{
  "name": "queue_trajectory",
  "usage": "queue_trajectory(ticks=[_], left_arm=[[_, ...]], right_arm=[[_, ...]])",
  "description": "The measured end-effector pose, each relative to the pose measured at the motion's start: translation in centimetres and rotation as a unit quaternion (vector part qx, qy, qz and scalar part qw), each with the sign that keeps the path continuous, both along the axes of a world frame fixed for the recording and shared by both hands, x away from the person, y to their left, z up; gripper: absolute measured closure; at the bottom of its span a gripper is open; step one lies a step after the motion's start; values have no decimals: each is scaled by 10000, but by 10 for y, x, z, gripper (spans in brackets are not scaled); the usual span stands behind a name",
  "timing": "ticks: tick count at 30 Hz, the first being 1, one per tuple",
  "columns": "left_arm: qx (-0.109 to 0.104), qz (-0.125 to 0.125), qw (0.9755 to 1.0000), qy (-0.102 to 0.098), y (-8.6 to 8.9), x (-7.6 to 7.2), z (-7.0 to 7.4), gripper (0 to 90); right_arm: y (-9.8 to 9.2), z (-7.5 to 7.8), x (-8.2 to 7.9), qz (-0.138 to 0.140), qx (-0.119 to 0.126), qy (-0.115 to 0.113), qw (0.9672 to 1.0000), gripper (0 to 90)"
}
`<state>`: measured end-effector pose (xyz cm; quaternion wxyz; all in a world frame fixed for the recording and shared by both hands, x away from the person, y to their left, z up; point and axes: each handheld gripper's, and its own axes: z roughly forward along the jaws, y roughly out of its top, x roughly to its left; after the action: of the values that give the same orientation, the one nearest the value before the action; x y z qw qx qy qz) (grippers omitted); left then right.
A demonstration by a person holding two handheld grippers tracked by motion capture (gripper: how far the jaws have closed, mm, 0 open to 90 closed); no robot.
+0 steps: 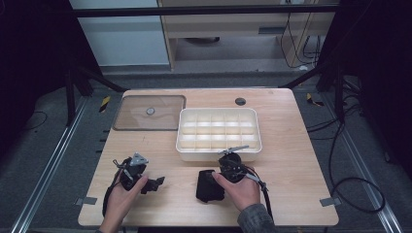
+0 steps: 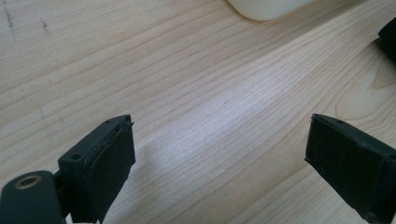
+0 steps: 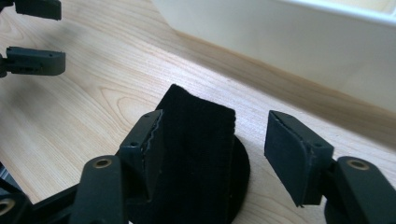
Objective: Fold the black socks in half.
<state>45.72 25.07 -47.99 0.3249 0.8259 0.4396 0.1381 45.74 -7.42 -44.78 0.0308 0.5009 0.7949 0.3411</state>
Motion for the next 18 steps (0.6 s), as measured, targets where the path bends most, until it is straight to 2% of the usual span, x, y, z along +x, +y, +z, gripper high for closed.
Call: queue_trajectory(ticks=[7,18], left_arm=[[80,45,10000,15,2,-2,-5,80],[60,102,9999,48,4,-3,-6,80]], right_arm=[[0,-7,1,2,4,88,10000,367],[4,-19,1,8,78,170,9998,362]])
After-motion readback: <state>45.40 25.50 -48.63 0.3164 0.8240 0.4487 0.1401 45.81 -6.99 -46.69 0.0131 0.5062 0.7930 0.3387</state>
